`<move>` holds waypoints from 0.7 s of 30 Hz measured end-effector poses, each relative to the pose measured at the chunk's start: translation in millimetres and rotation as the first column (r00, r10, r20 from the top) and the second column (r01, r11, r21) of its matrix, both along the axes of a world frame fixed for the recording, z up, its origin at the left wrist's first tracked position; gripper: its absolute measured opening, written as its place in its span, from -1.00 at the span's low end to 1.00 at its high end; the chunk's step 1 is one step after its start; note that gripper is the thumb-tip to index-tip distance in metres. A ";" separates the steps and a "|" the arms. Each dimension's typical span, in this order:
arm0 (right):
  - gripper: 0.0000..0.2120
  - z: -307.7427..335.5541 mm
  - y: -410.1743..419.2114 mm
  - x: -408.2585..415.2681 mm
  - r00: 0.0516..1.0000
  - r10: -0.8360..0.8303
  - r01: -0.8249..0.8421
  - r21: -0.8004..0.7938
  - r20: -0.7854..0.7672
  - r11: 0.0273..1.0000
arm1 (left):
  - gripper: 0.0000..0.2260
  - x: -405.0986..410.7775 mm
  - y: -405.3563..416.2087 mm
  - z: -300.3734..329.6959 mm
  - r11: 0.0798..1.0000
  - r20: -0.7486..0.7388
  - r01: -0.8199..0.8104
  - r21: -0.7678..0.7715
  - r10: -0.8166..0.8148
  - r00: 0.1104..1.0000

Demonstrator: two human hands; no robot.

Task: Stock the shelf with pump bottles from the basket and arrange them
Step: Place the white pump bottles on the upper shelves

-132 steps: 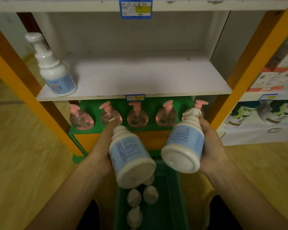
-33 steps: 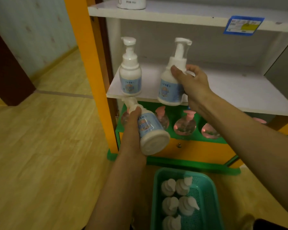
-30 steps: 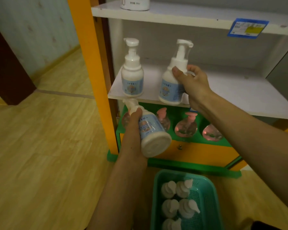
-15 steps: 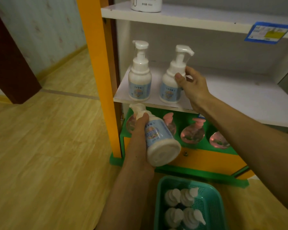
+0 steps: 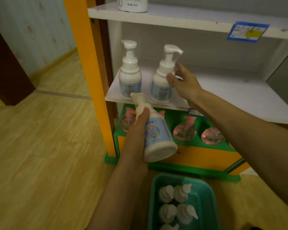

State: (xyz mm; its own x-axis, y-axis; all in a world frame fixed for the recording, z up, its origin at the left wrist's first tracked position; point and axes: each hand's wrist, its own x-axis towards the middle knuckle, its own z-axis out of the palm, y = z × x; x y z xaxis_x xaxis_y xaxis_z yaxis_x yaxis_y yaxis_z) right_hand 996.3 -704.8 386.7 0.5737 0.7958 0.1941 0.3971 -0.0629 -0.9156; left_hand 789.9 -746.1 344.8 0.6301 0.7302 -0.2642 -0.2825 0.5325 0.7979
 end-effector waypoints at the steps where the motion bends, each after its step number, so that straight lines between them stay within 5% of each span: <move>1: -0.44 2.6 -2.8 -2.0 0.999 -0.033 0.033 -0.013 -0.006 0.999 | -0.76 1.7 -0.7 1.2 1.000 0.003 -0.016 0.002 0.016 1.000; 3: -0.41 7.2 -17.0 -10.2 0.995 -0.104 0.104 0.009 0.004 0.995 | -0.69 4.9 -4.0 0.7 0.999 -0.015 -0.016 0.028 0.017 1.000; 7: -0.67 -3.6 -86.7 -34.6 0.996 -0.079 0.082 0.103 -0.027 0.991 | -0.69 19.7 -11.8 -2.8 0.997 -0.015 -0.076 0.025 0.076 0.997; 10: -0.78 -15.5 -142.9 -49.9 0.993 -0.001 0.008 0.064 -0.116 0.998 | -0.43 32.5 -19.1 -4.1 0.998 0.004 0.003 0.059 -0.003 1.000; 13: -0.71 -23.1 -179.9 -62.1 0.967 0.036 -0.026 0.042 -0.253 0.999 | -0.68 47.4 -33.6 -2.7 0.996 -0.075 0.069 0.060 -0.064 0.995; 17: -0.52 -33.2 -205.0 -67.8 0.891 0.122 -0.117 0.041 -0.438 0.992 | -0.74 66.1 -56.7 -8.6 0.957 -0.153 0.119 0.263 -0.081 0.985; 21: -0.25 -48.4 -217.8 -58.9 0.883 0.088 -0.088 0.021 -0.461 0.996 | -0.60 80.2 -81.6 -20.3 0.919 -0.136 0.121 0.375 -0.075 0.988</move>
State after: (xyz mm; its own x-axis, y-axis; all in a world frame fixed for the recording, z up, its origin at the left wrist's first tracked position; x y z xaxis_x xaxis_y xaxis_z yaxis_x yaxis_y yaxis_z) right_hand 937.4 -922.7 338.3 0.5263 0.8469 -0.0756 -0.0664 -0.0477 -0.9967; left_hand 870.1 -827.6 324.5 0.6856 0.7260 -0.0536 -0.1375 0.2014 0.9698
